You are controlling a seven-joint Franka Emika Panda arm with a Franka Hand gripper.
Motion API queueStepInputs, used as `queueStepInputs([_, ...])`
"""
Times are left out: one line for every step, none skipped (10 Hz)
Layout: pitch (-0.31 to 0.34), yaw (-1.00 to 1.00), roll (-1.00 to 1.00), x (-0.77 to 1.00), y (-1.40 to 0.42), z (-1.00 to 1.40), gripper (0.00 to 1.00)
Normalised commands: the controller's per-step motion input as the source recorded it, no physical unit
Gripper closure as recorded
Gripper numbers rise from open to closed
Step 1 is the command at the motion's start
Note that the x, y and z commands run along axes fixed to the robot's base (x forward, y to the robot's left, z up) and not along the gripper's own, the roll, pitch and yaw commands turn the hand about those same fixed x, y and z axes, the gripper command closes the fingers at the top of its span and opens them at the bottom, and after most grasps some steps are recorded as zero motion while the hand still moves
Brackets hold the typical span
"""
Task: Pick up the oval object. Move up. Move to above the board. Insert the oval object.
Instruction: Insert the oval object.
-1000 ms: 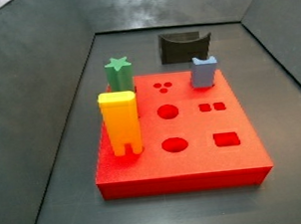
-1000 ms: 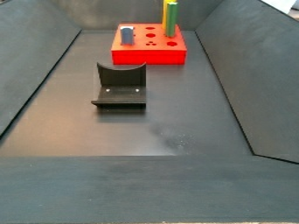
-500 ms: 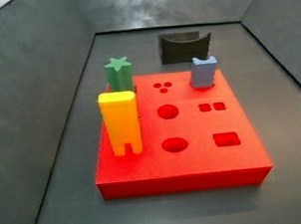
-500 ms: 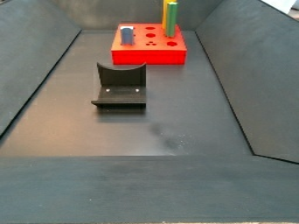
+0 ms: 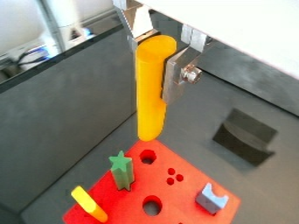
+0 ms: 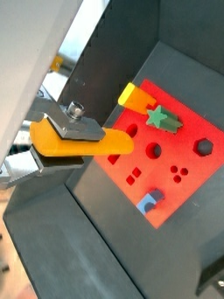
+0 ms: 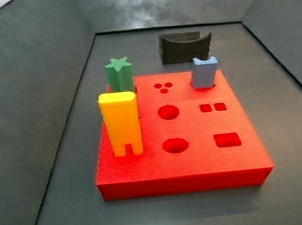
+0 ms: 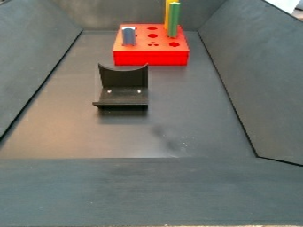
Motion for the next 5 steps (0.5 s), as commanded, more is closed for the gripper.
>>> queueStepInputs([0.000,-0.90,0.04,0.06,0.00,-0.01,1.00])
queueStepInputs([0.000,-0.89,0.02,0.09,0.00,-0.05,1.00])
queueStepInputs([-0.006,-0.83,0.02,0.20,0.00,-0.08,1.00])
queueStepInputs([-0.016,-0.74,0.03,0.32,0.00,-0.13,1.00])
queueStepInputs([-0.003,-0.63,0.02,0.43,-0.04,-0.14,1.00])
